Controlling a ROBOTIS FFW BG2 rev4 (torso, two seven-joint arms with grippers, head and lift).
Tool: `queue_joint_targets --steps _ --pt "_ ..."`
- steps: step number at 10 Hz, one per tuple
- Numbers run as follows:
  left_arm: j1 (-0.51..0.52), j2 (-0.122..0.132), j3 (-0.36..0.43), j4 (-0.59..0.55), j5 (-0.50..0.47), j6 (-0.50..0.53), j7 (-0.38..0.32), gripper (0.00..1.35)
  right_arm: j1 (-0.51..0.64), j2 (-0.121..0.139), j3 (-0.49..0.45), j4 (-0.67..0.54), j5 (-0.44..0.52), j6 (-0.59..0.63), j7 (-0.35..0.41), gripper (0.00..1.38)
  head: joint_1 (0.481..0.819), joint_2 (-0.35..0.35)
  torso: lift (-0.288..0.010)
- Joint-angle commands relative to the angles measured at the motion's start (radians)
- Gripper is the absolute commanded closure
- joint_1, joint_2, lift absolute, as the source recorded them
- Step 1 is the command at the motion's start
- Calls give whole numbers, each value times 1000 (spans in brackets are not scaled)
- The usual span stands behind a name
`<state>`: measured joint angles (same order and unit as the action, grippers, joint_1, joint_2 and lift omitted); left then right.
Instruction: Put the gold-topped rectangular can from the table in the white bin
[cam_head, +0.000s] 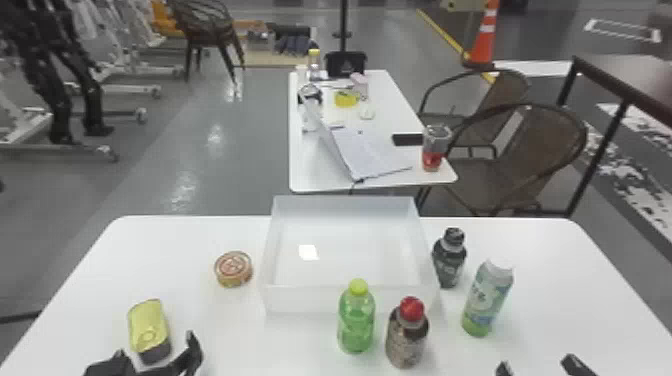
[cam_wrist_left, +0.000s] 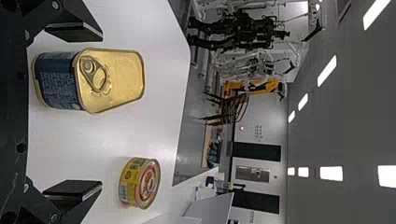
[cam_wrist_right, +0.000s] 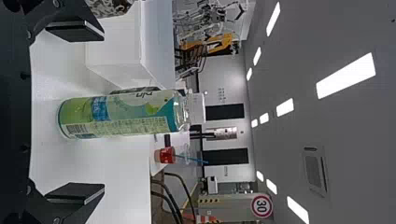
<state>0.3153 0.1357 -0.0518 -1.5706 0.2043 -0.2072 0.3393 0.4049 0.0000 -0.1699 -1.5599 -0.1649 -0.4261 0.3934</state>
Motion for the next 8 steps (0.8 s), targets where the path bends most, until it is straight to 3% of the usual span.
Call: queue_joint_targets --steps 1,4,8 --pt "-30 36 -22 27 33 -3 18 180 -6 1 0 6 1 -3 4 151 549 0 -100" --pt "-85 47 -28 86 78 26 27 180 -26 1 0 17 -2 -7 19 151 549 0 -100" --pt "-119 62 -5 124 66 72 30 182 -29 1 0 21 -5 -8 24 151 549 0 -100"
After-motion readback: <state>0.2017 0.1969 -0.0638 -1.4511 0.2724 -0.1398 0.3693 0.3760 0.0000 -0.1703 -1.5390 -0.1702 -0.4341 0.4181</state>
